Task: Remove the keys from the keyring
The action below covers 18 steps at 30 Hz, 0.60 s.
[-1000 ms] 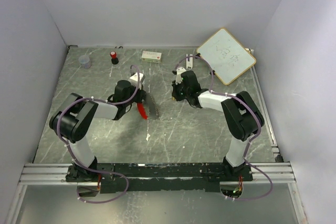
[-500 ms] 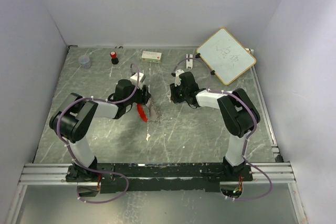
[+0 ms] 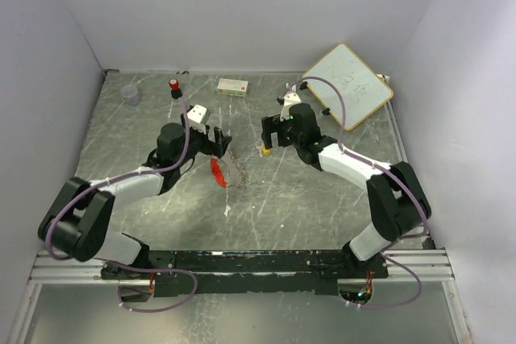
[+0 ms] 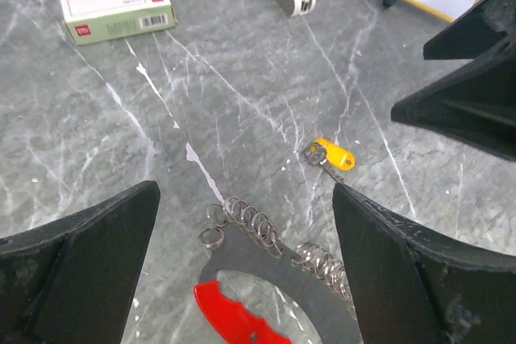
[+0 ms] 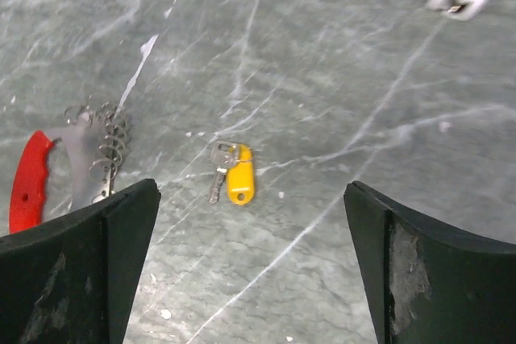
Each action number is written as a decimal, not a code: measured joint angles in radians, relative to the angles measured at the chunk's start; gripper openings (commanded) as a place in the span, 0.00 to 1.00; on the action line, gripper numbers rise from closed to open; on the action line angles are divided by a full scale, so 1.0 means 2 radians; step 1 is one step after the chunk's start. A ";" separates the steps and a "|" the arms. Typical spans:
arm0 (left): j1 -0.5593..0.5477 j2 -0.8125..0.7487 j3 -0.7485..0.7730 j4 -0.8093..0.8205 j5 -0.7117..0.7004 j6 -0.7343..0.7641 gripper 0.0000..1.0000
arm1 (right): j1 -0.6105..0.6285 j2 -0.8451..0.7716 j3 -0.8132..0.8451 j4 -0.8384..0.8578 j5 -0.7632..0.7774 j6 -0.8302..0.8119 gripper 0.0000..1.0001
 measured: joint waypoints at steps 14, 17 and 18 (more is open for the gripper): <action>0.000 -0.227 -0.076 -0.101 -0.104 0.002 1.00 | 0.000 -0.081 -0.021 -0.042 0.309 0.056 1.00; 0.000 -0.281 -0.079 -0.138 -0.136 0.004 0.99 | 0.000 -0.118 -0.043 -0.041 0.360 0.059 1.00; 0.000 -0.298 -0.080 -0.150 -0.145 0.006 0.99 | 0.000 -0.128 -0.049 -0.040 0.372 0.060 1.00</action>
